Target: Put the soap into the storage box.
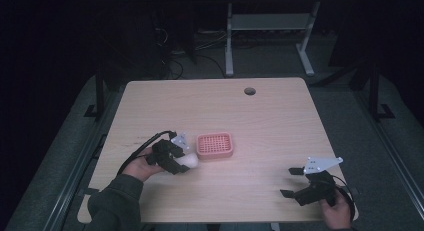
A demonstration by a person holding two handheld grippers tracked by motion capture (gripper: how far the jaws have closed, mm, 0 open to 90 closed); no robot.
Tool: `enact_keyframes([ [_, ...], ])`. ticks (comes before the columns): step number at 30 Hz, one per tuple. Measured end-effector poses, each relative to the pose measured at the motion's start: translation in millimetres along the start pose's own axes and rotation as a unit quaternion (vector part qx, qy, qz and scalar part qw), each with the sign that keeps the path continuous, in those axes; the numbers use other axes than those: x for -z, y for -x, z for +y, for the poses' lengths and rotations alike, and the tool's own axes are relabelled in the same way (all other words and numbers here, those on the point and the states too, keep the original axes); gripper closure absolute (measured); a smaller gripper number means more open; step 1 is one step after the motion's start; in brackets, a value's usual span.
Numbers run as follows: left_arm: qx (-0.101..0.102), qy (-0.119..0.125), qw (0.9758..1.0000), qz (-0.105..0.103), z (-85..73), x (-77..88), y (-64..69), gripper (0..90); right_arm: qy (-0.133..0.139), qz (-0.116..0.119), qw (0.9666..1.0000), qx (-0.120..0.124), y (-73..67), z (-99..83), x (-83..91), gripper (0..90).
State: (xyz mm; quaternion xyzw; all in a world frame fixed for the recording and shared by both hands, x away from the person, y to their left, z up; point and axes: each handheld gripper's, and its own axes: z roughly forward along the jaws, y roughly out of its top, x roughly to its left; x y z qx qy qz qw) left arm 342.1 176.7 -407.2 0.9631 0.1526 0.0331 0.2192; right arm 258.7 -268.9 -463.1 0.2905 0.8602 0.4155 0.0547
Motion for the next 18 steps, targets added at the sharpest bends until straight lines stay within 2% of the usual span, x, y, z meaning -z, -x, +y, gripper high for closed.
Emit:
enact_keyframes([
  [9, 0.004, 0.006, 1.0, -0.002, 4.3, 0.9, -3.9, 49.2, 0.004, -0.001, 1.0, -0.001, 0.3, -0.8, 1.8, 14.2],
  [18, -0.005, 0.011, 0.9999, -0.001, 14.8, 2.3, -4.1, 49.2, 0.006, 0.001, 1.0, -0.001, 0.9, -0.7, 1.8, 14.2],
])
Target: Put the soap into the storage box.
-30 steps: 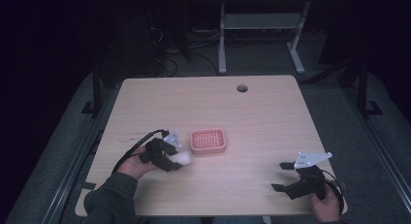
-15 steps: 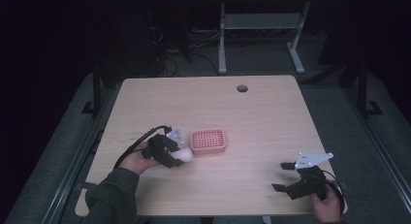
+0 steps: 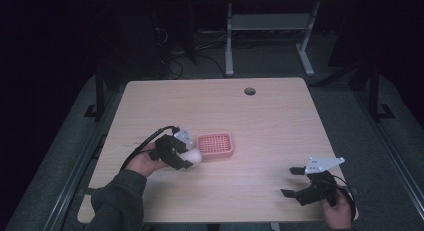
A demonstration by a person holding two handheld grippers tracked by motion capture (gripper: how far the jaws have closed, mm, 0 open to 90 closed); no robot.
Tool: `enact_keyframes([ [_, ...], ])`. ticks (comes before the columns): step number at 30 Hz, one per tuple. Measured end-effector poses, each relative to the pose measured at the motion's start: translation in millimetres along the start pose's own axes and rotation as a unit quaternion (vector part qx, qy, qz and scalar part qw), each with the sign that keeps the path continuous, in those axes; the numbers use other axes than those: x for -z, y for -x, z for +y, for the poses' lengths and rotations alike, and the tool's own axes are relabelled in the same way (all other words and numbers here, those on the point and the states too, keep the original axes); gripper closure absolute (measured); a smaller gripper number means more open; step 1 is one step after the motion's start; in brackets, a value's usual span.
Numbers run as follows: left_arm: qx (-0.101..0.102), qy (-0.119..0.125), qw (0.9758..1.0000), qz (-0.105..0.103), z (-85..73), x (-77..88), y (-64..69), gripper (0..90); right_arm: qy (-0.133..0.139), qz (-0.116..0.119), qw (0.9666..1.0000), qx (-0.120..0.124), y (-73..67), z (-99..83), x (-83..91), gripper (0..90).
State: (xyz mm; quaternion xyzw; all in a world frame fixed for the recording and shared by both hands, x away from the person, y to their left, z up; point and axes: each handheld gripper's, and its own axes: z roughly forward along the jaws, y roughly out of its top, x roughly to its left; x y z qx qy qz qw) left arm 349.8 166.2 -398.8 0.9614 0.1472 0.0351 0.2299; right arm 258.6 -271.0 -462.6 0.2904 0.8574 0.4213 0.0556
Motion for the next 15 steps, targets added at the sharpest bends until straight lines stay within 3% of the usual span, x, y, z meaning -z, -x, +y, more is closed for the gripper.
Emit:
enact_keyframes([
  [15, -0.012, -0.005, 0.9999, 0.003, 12.5, 1.0, -4.4, 49.2, 0.002, 0.002, 1.0, -0.001, 0.3, 1.1, 0.2, 14.1],
])
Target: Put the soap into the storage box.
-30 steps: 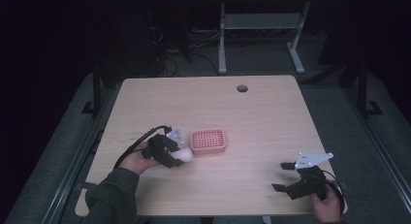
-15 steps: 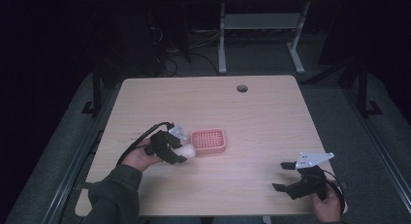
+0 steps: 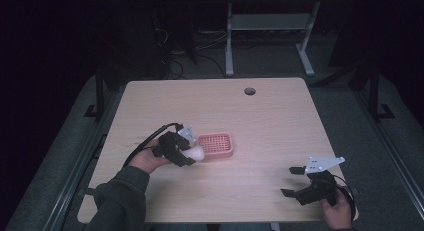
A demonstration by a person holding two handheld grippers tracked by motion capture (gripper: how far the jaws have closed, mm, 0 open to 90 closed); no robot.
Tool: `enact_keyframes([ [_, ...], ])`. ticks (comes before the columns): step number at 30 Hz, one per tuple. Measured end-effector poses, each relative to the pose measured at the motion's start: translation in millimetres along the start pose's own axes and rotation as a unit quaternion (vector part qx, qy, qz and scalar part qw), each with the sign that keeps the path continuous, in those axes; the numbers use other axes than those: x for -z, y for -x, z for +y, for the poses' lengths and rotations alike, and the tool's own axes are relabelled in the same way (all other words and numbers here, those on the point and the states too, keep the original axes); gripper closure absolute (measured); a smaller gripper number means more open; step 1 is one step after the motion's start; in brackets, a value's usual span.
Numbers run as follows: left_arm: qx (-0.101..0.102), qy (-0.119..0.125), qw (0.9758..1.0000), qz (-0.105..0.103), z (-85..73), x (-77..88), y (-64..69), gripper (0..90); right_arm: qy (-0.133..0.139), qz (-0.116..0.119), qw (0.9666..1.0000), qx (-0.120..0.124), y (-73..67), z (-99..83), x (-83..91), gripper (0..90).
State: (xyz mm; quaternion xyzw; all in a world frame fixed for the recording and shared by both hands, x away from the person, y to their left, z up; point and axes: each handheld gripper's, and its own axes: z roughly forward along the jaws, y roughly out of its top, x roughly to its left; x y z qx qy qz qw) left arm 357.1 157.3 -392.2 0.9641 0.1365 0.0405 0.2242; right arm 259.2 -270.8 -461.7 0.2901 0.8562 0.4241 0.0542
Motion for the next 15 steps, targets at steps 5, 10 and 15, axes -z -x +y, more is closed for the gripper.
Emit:
enact_keyframes([
  [5, -0.003, 0.001, 1.0, 0.0, 7.1, 0.0, -2.5, 49.2, 0.001, 0.001, 1.0, 0.002, 0.3, 0.1, 0.3, 14.2],
  [10, -0.013, -0.003, 0.9999, -0.003, 16.6, -0.4, -3.9, 49.2, 0.002, 0.001, 1.0, 0.003, 0.3, 0.0, 0.8, 14.2],
  [15, -0.016, -0.001, 0.9999, -0.002, 21.3, -0.9, -5.9, 49.3, 0.004, 0.001, 1.0, 0.005, 1.1, -0.5, 1.2, 14.2],
])
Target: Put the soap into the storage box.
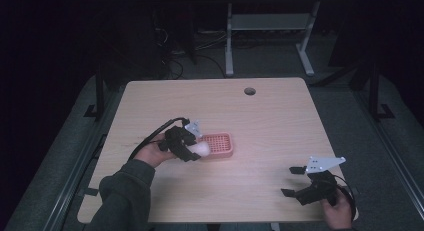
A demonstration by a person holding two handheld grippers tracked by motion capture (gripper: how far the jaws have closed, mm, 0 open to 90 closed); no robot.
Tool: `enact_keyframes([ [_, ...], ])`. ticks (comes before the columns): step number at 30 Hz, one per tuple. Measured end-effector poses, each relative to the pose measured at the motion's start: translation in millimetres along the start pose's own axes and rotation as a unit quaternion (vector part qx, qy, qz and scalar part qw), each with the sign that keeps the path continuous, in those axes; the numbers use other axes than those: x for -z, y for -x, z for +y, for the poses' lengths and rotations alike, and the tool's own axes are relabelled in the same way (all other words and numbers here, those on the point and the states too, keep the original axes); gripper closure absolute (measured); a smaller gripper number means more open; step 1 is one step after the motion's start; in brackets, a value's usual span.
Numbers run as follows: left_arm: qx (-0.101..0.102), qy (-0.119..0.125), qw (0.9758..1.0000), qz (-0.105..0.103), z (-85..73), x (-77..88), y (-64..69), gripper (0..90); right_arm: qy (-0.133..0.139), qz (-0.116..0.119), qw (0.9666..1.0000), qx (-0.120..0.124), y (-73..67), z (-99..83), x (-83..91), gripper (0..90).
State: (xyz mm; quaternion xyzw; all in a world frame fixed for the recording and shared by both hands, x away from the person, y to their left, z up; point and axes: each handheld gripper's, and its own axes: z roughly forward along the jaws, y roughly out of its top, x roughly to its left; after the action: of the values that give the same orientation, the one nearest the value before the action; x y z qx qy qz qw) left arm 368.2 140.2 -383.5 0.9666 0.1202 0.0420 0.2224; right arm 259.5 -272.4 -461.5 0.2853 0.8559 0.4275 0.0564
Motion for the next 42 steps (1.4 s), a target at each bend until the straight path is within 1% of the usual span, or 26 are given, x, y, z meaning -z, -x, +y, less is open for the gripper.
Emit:
enact_keyframes([
  [1, -0.003, -0.001, 1.0, 0.002, 1.4, -0.4, -0.9, 49.3, 0.0, 0.0, 1.0, -0.001, 0.1, -0.2, 0.2, 14.1],
  [4, -0.001, 0.002, 1.0, 0.001, 4.3, -1.2, -2.7, 49.2, 0.0, -0.001, 1.0, -0.004, -0.1, -0.6, 0.6, 14.2],
  [12, -0.001, 0.005, 1.0, 0.001, 12.6, -3.4, -7.5, 49.2, -0.002, 0.001, 1.0, -0.002, 0.4, -0.5, -0.8, 14.2],
  [14, -0.004, 0.004, 1.0, 0.002, 15.7, -3.5, -8.5, 49.3, -0.002, 0.001, 1.0, -0.002, 0.5, -0.5, -0.8, 14.1],
  [16, -0.005, 0.005, 1.0, -0.003, 18.5, -3.9, -9.6, 49.3, 0.0, 0.001, 1.0, -0.001, 0.5, -0.6, -0.4, 14.1],
  [18, -0.008, 0.006, 0.9999, -0.002, 20.5, -4.6, -9.9, 49.2, 0.0, 0.001, 1.0, -0.003, 0.5, -0.8, 0.1, 14.2],
  [20, -0.006, 0.008, 0.9999, -0.004, 22.1, -5.0, -11.1, 49.2, 0.002, 0.001, 1.0, -0.003, 1.1, -1.2, 0.7, 14.1],
  [28, -0.007, 0.008, 0.9999, 0.001, 28.9, -7.5, -16.6, 49.2, 0.0, 0.002, 1.0, -0.003, 0.9, -0.8, -0.9, 14.2],
  [32, -0.002, 0.016, 0.9999, 0.0, 31.7, -9.1, -19.4, 49.3, 0.0, 0.003, 1.0, -0.003, 1.3, -0.8, -0.9, 14.1],
  [38, -0.005, 0.014, 0.9999, 0.001, 36.8, -14.3, -22.6, 49.2, 0.003, 0.001, 1.0, -0.005, 1.9, -1.7, 0.5, 14.1],
  [39, -0.002, 0.015, 0.9999, -0.003, 37.3, -15.3, -23.4, 49.2, 0.002, 0.002, 1.0, -0.004, 2.0, -1.7, 0.5, 14.1],
  [40, -0.002, 0.017, 0.9998, -0.004, 37.6, -16.8, -24.1, 49.2, 0.001, 0.001, 1.0, -0.004, 1.7, -1.5, 0.4, 14.2],
  [42, -0.003, 0.014, 0.9999, -0.006, 38.3, -19.1, -24.8, 49.2, 0.0, 0.003, 1.0, -0.003, 1.8, -1.4, -0.2, 14.1],
])
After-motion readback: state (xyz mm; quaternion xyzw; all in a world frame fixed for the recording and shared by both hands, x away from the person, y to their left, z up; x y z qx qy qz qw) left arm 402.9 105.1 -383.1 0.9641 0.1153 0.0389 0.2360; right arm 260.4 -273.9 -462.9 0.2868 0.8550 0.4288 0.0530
